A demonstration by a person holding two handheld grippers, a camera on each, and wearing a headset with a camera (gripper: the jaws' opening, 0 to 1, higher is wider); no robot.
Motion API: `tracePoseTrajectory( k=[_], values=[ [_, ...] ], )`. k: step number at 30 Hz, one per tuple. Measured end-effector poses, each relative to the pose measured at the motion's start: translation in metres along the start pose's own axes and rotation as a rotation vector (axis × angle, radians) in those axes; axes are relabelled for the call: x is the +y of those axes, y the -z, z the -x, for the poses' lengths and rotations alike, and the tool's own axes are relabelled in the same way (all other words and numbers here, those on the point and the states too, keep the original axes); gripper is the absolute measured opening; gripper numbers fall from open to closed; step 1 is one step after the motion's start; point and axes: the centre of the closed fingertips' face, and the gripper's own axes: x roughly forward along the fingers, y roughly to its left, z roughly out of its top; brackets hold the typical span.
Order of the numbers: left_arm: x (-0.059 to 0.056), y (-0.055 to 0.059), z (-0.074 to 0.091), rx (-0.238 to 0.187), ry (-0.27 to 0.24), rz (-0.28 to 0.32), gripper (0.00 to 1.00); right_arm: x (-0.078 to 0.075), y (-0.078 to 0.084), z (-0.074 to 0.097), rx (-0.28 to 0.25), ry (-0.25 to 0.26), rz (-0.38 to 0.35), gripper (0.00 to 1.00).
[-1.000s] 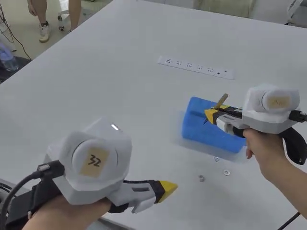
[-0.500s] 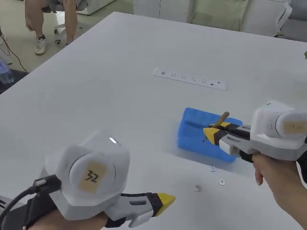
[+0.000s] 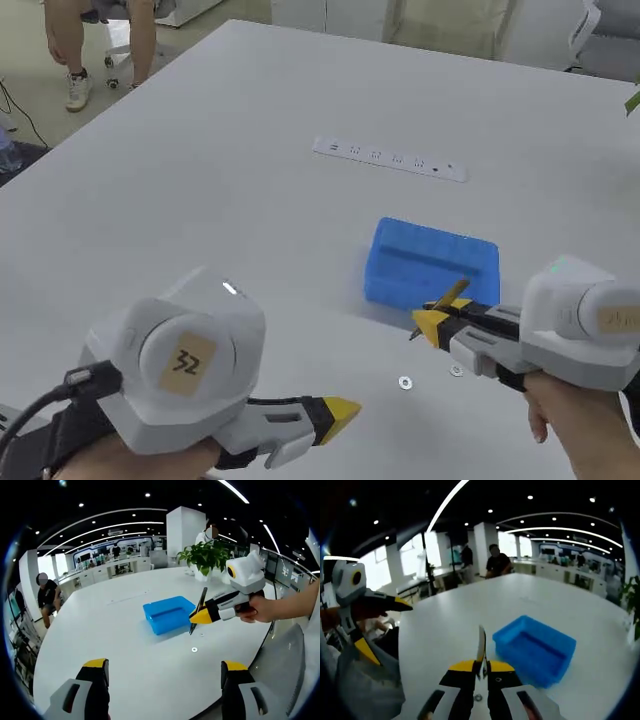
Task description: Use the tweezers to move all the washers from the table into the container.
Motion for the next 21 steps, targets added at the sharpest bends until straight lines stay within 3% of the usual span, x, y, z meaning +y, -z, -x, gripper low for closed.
tracePoseTrajectory(
  k=[14,21],
  values=[
    [0.001,0.006,0.001,0.016,-0.002,0.003,0.95,-0.004,0.038,-0.01,0.09,0.011,-0.022,0.05],
    [0.001,0.007,0.0,0.022,-0.005,-0.004,0.94,-0.002,0.042,-0.014,0.092,0.013,-0.032,0.05]
  ],
)
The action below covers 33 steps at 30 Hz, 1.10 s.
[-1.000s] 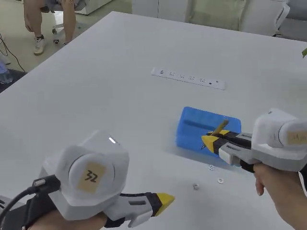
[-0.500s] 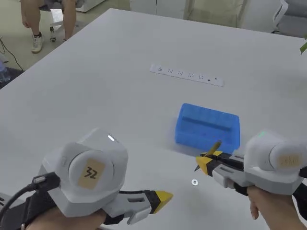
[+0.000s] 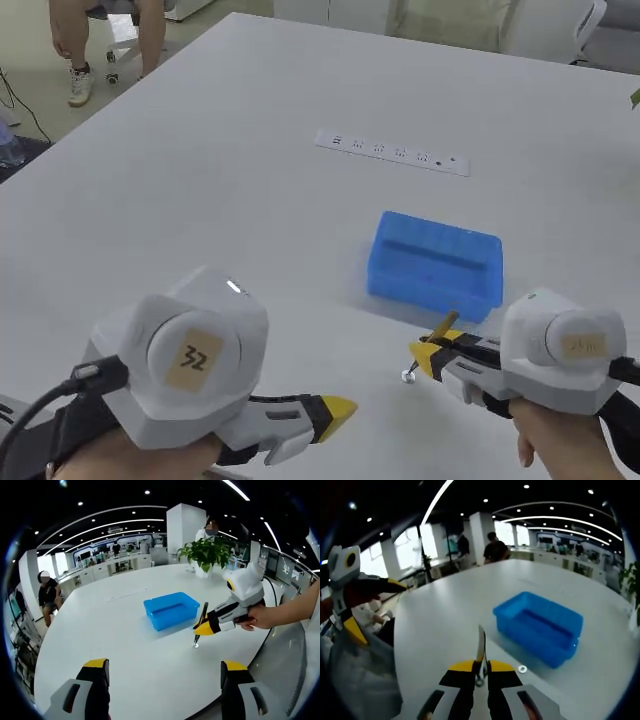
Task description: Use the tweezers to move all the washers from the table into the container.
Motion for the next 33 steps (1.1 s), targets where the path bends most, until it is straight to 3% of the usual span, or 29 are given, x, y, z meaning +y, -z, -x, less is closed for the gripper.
tracePoseTrajectory(
  k=[5,12,19,24,33],
  values=[
    [-0.0015,-0.0005,0.0,-0.006,0.008,0.009,0.95,-0.0012,0.0065,-0.0017,0.018,0.004,0.01,0.05],
    [-0.0027,0.0,-0.0017,0.0,0.009,0.001,0.95,-0.0011,0.0062,-0.002,-0.029,0.021,0.006,0.04],
    [-0.005,-0.0016,-0.0028,-0.002,0.016,-0.005,0.94,0.0008,0.0053,-0.0028,-0.032,0.039,0.02,0.03],
    [-0.0049,-0.0009,-0.0023,-0.001,0.016,-0.006,0.95,0.0015,0.0049,-0.003,-0.029,0.046,0.046,0.03],
    [-0.0012,0.0015,-0.001,0.0,0.01,-0.01,0.95,-0.0025,0.0049,-0.0044,0.003,0.037,0.015,0.03]
  ],
)
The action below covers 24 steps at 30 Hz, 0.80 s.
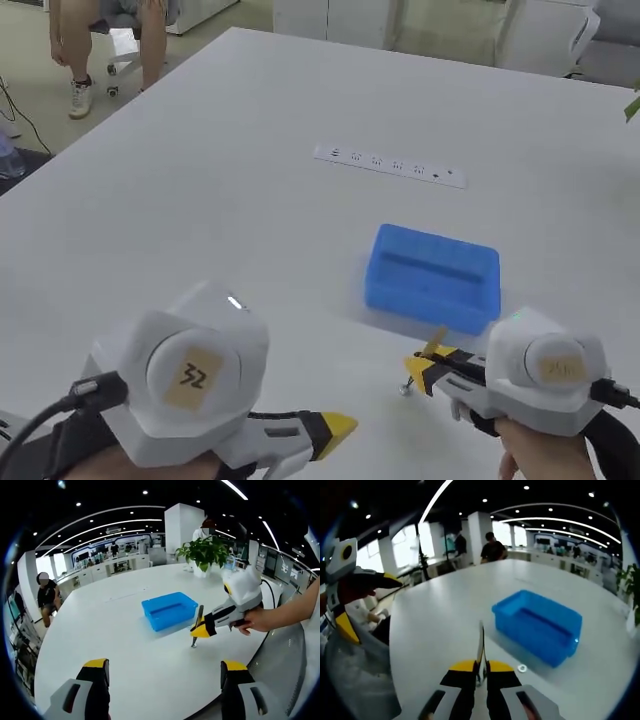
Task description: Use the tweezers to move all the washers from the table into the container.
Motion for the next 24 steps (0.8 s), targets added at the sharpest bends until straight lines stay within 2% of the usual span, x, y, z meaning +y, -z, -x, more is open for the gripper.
tracePoseTrajectory(
  k=[6,12,24],
  values=[
    [-0.003,-0.005,0.002,-0.019,0.005,-0.005,0.95,0.005,-0.005,0.003,-0.001,-0.027,-0.003,0.03],
    [-0.005,-0.003,0.0,-0.012,0.009,0.0,0.95,0.01,-0.02,0.01,-0.026,-0.037,0.005,0.03],
    [-0.004,-0.002,0.001,-0.003,0.01,0.004,0.95,0.001,-0.051,0.02,-0.087,-0.022,-0.005,0.03]
  ],
)
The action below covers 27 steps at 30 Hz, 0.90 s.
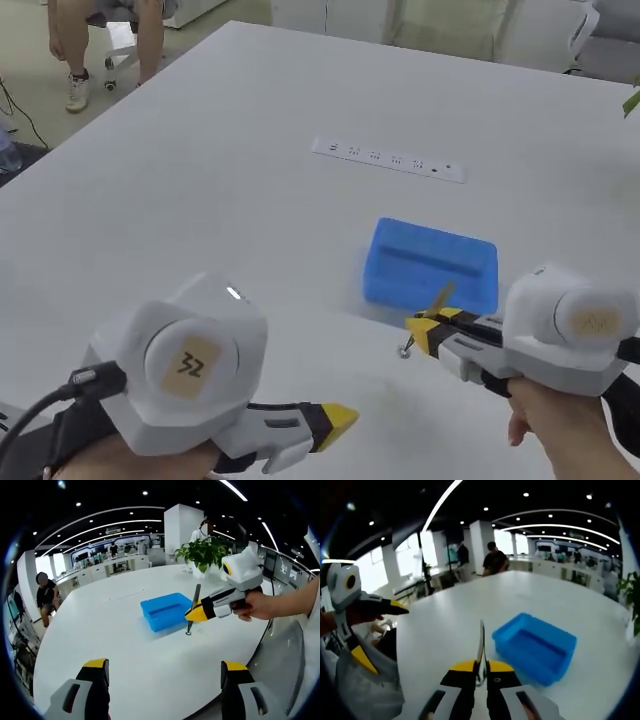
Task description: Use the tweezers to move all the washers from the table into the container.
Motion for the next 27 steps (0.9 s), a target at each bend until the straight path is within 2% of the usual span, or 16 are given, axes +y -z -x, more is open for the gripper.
tracePoseTrajectory(
  k=[27],
  values=[
    [0.002,0.005,-0.002,0.02,0.001,0.003,0.93,-0.03,-0.055,0.005,-0.103,0.053,0.042,0.03]
  ],
)
